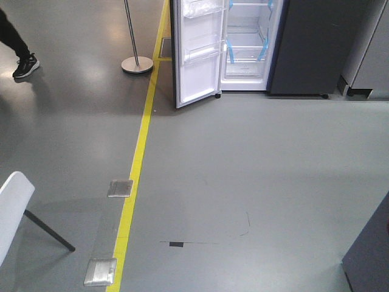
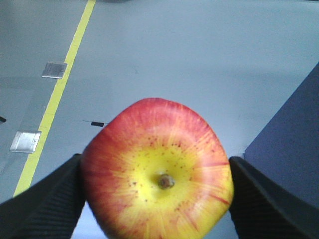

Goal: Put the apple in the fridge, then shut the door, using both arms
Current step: 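Drive toward the open white refrigerator holding the apple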

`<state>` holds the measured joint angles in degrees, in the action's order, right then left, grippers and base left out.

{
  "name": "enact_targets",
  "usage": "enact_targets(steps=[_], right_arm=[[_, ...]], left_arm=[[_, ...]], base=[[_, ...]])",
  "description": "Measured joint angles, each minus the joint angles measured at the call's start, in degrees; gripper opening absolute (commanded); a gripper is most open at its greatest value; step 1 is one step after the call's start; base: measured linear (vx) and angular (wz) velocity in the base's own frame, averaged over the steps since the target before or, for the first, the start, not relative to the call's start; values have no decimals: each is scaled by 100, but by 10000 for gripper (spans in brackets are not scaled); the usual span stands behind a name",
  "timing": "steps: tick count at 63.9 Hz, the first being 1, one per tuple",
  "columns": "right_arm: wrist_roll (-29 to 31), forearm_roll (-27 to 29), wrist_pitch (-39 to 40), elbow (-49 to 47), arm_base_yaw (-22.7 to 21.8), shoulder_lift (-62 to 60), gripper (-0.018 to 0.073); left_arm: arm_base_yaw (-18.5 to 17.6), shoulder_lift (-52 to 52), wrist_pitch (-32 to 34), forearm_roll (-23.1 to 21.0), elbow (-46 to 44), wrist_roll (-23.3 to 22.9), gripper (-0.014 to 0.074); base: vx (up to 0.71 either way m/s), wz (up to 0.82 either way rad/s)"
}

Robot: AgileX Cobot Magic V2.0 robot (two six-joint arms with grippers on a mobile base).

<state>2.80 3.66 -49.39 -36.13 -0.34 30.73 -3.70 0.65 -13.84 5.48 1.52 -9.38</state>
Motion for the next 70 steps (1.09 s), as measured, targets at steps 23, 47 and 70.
enact_targets(steps=[23, 47, 70], right_arm=[[0, 0, 0, 0, 0, 0, 198], [0, 0, 0, 0, 0, 0, 198], [0, 0, 0, 0, 0, 0, 198]], left_arm=[[0, 0, 0, 0, 0, 0, -5], [0, 0, 0, 0, 0, 0, -5], [0, 0, 0, 0, 0, 0, -5]], base=[[18, 0], [18, 2], [17, 0]])
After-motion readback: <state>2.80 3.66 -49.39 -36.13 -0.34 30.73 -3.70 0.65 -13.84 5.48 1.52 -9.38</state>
